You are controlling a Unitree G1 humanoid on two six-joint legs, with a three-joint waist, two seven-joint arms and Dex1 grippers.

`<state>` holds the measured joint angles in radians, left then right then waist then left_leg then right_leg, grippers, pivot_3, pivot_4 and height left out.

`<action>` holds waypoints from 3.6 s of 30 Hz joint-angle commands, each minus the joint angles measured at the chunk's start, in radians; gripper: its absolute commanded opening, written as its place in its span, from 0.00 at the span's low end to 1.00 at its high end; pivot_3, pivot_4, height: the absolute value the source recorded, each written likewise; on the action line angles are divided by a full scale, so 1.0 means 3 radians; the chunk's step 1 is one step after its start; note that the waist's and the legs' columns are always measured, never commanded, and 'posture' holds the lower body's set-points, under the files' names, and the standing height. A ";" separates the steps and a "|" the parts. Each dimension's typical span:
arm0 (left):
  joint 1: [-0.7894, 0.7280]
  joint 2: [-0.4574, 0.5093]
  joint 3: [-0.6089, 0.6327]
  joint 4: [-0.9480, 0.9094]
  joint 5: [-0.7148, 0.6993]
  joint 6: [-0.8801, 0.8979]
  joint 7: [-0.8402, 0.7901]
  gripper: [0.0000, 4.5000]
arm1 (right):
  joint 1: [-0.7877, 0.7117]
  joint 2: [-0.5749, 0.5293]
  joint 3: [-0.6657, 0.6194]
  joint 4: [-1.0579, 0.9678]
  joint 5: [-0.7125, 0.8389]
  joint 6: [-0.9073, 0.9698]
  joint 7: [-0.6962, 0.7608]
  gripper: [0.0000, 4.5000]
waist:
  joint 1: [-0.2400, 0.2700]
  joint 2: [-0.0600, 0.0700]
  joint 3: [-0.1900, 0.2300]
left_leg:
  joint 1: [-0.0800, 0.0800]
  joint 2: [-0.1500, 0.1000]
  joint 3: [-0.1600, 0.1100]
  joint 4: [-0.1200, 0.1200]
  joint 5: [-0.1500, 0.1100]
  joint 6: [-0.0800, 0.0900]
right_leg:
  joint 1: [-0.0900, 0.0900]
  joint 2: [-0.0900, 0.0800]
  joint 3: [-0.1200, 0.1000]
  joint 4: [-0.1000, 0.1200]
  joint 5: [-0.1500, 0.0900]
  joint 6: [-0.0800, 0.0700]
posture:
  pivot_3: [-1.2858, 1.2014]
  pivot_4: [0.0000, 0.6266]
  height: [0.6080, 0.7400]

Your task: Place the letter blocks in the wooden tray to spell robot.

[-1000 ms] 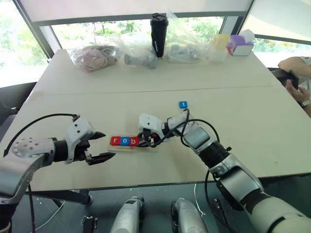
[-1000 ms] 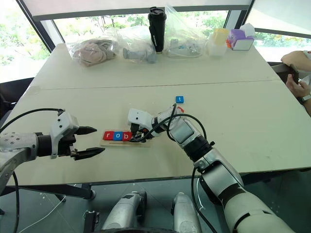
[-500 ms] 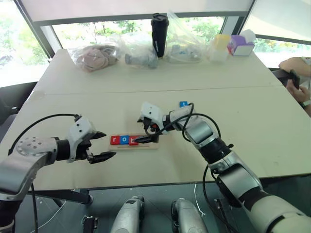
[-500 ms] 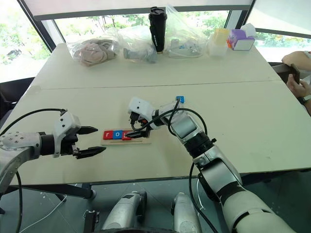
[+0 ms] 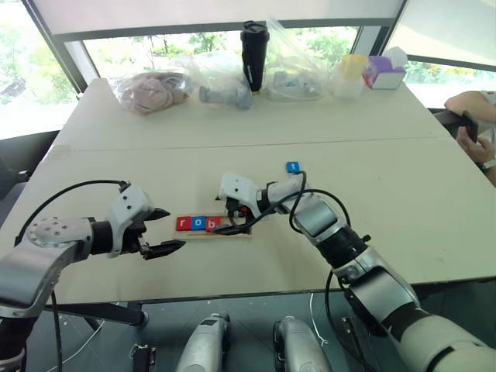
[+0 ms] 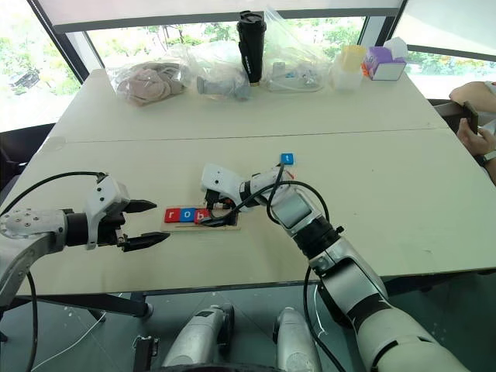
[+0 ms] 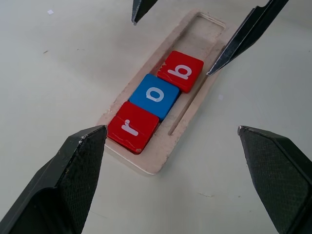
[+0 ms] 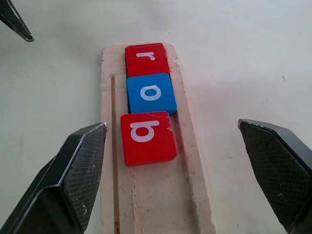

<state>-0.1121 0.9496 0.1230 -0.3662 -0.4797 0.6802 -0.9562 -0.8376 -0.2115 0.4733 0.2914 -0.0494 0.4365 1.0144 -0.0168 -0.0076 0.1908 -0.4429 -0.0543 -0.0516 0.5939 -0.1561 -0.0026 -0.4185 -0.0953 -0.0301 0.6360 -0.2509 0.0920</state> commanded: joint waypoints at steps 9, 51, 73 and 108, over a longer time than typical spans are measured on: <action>0.0034 0.0010 0.0064 -0.0066 0.0016 -0.0057 0.0023 1.00 | -0.0111 0.0092 -0.0008 0.0320 -0.0119 -0.0310 -0.0171 0.99 | -0.0003 0.0000 0.0000 | 0.0000 0.0000 0.0000 0.0000 0.0001 0.0000 | -0.0001 0.0000 0.0000 0.0002 0.0000 0.0000 | 0.52 0.24 1.00; -0.1256 -0.0557 -0.0389 0.0074 -0.0343 0.0115 0.0088 1.00 | 0.0668 -0.0541 -0.1329 -0.0333 0.0498 0.0700 -0.1704 0.99 | 0.0009 -0.0006 -0.0002 | -0.0001 0.0001 0.0017 0.0013 0.0008 0.0008 | 0.0004 -0.0001 0.0011 0.0037 -0.0002 -0.0001 | 0.52 0.24 1.00; -0.1070 -0.0540 -0.0358 -0.0112 -0.0355 0.0092 0.0100 1.00 | 0.0873 -0.0082 -0.2339 -0.1641 0.0912 0.2047 -0.2526 0.26 | 0.0032 -0.0006 -0.0001 | -0.0003 0.0001 0.0008 0.0013 0.0008 0.0008 | 0.0003 -0.0001 0.0011 0.0038 -0.0003 -0.0001 | 0.52 0.24 1.00; -0.1079 -0.0277 -0.0675 0.0082 -0.0077 -0.0008 -0.0432 1.00 | 0.1661 -0.0975 -0.2166 -0.3129 0.1203 0.2410 -0.1457 0.99 | 0.0018 0.0002 0.0003 | -0.0007 0.0003 0.0002 0.0007 0.0006 0.0006 | 0.0004 -0.0007 0.0003 0.0014 -0.0013 -0.0017 | 0.52 0.24 1.00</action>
<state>-0.4376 0.8354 -0.1041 -0.3241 -0.5056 0.6981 -1.0664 -0.3498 -0.4188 -0.1595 -0.6732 0.3057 1.3478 0.4209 -0.0114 -0.0071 0.1916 -0.4454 -0.0536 -0.0512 0.5963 -0.1544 -0.0009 -0.4152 -0.0974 -0.0300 0.6372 -0.2547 0.0869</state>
